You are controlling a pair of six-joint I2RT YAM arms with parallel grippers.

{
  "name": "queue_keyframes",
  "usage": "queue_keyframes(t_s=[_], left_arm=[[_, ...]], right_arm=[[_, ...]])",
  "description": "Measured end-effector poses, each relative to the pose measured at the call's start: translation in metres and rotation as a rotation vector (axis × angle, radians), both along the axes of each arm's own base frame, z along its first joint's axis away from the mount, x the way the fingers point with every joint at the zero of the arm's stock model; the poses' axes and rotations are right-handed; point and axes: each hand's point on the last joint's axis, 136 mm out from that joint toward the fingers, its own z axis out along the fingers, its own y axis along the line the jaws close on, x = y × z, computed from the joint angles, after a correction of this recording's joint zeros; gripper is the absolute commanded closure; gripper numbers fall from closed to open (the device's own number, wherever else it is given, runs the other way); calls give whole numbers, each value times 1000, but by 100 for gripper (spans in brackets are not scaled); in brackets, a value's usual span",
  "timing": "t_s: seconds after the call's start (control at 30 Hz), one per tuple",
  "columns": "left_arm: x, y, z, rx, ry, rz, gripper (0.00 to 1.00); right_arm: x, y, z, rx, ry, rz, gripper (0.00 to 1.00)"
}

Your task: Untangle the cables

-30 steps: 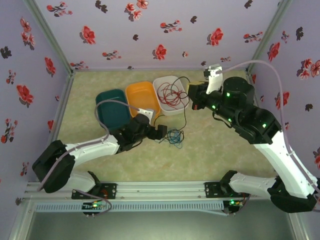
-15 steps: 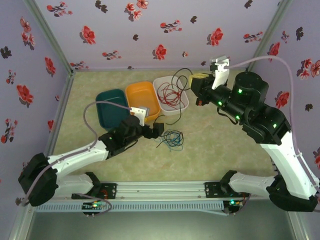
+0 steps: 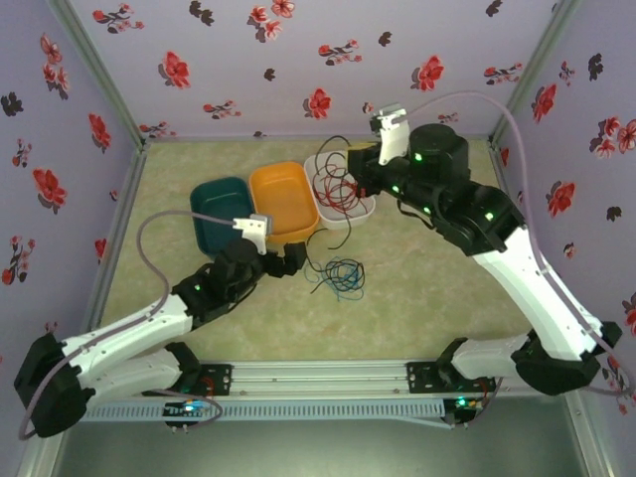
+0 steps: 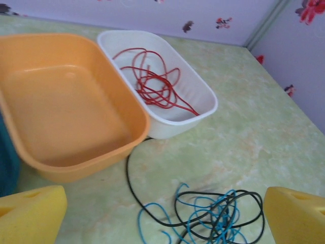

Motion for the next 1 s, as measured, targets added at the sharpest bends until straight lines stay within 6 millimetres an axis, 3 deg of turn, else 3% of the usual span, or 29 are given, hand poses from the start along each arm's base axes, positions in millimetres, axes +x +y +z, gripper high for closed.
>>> queue_keyframes(t_s=[0.3, 0.47, 0.73, 1.0], left_arm=[[-3, 60, 6, 18, 16, 211, 0], [-9, 84, 11, -1, 10, 275, 0], [-12, 97, 5, 11, 23, 310, 0], [-12, 100, 3, 16, 27, 320, 0]], right_arm=[[54, 48, -33, -53, 28, 5, 100], [95, 69, -62, -71, 66, -3, 100], [152, 99, -126, -115, 161, 2, 100], [185, 127, -207, -184, 270, 6, 100]])
